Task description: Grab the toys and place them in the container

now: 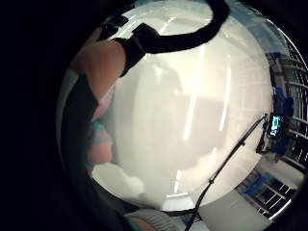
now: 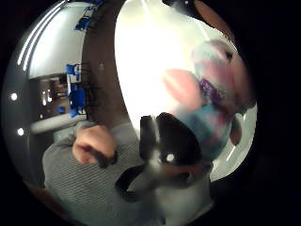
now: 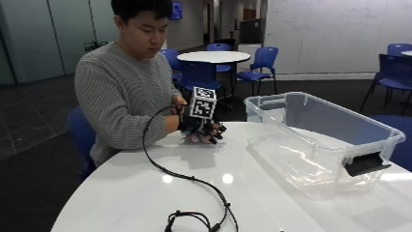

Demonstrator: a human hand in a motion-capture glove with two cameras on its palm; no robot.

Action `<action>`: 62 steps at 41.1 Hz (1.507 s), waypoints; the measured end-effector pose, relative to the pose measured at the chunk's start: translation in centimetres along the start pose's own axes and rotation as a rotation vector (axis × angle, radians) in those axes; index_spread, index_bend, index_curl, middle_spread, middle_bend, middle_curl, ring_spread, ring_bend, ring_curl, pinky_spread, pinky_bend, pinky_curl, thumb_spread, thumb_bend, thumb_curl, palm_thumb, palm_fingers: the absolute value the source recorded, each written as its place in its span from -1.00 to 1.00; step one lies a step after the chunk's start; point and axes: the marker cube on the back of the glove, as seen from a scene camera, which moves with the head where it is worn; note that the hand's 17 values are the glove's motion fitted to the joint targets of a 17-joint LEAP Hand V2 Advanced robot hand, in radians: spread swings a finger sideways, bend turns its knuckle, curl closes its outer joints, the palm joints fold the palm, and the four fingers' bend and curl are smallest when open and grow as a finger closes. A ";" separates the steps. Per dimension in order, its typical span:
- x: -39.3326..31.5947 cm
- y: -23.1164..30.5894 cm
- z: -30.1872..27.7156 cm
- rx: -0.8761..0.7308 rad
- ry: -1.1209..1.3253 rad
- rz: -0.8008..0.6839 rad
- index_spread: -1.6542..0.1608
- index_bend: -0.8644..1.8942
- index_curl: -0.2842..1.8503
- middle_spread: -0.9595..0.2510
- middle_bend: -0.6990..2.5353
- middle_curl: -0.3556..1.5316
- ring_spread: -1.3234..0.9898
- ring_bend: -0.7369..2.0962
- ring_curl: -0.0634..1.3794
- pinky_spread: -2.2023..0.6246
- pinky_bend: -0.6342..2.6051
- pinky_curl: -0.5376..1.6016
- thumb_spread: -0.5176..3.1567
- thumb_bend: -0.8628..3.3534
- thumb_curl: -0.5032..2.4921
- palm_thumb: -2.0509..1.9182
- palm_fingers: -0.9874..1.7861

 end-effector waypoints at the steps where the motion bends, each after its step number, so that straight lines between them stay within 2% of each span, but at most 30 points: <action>1: 0.1 -0.2 0.4 -0.002 0.004 0.017 0.40 -0.24 -0.46 0.29 -0.47 -0.38 0.00 -0.17 -0.60 0.58 -0.08 -0.18 0.06 -0.59 -0.52 0.03 -0.26; 5: 0.4 -0.9 1.5 -0.001 0.013 0.069 0.39 -0.25 -0.46 0.30 -0.51 -0.42 -0.04 -0.02 -0.55 0.54 -0.01 -0.17 0.08 -0.58 -0.51 0.06 -0.12; 9: 0.3 -1.2 1.7 0.008 0.018 0.072 0.39 -0.23 -0.45 0.25 -0.48 -0.43 -0.09 0.04 -0.52 0.44 0.03 -0.16 0.10 -0.56 -0.49 0.09 0.02; 17: 0.3 -1.2 1.7 0.037 -0.006 0.064 0.39 -0.25 -0.42 0.18 -0.46 -0.41 -0.14 0.09 -0.45 0.35 0.06 -0.13 0.13 -0.54 -0.47 0.13 0.07; 21: 0.2 -1.5 1.6 0.107 0.000 0.044 0.39 -0.26 -0.43 0.16 -0.43 -0.38 -0.16 0.09 -0.45 0.32 0.06 -0.13 0.13 -0.53 -0.46 0.16 0.11; 24: 0.1 -2.0 1.7 0.203 -0.015 0.008 0.38 -0.24 -0.43 0.14 -0.35 -0.34 -0.20 0.13 -0.45 0.30 0.07 -0.15 0.10 -0.50 -0.40 0.25 0.35; 26: 0.1 -2.2 1.8 0.237 -0.044 -0.006 0.39 -0.14 -0.38 0.12 -0.32 -0.32 -0.22 0.15 -0.44 0.29 0.04 -0.16 0.06 -0.49 -0.37 0.29 0.50; 29: 0.1 -2.3 1.9 0.247 -0.064 -0.006 0.43 -0.04 -0.32 0.13 -0.27 -0.27 -0.24 0.20 -0.37 0.29 0.03 -0.13 0.03 -0.48 -0.33 0.33 0.56; 36: -0.5 -2.3 -1.2 0.281 -0.082 -0.049 0.50 0.09 -0.20 0.14 -0.17 -0.18 -0.27 0.28 -0.25 0.27 0.03 -0.09 -0.04 -0.48 -0.26 0.35 0.52; 44: 0.8 -4.4 -17.0 0.468 -0.044 -0.150 0.56 0.15 -0.12 0.16 -0.12 -0.10 -0.29 0.32 -0.16 0.26 0.05 -0.05 -0.12 -0.48 -0.18 0.35 0.46; 50: 1.1 -8.2 -24.7 0.538 -0.023 -0.081 0.59 0.18 -0.07 0.18 -0.09 -0.04 -0.30 0.34 -0.10 0.26 0.07 -0.02 -0.18 -0.48 -0.13 0.34 0.43; 56: 1.2 -12.4 -26.3 0.529 0.047 -0.009 0.61 0.20 -0.03 0.19 -0.06 0.00 -0.30 0.36 -0.05 0.26 0.09 0.01 -0.22 -0.48 -0.07 0.34 0.40; 62: 3.0 -19.6 -26.9 0.521 0.122 0.193 0.62 0.21 0.00 0.20 -0.05 0.05 -0.30 0.37 -0.01 0.26 0.11 0.03 -0.26 -0.49 -0.02 0.33 0.36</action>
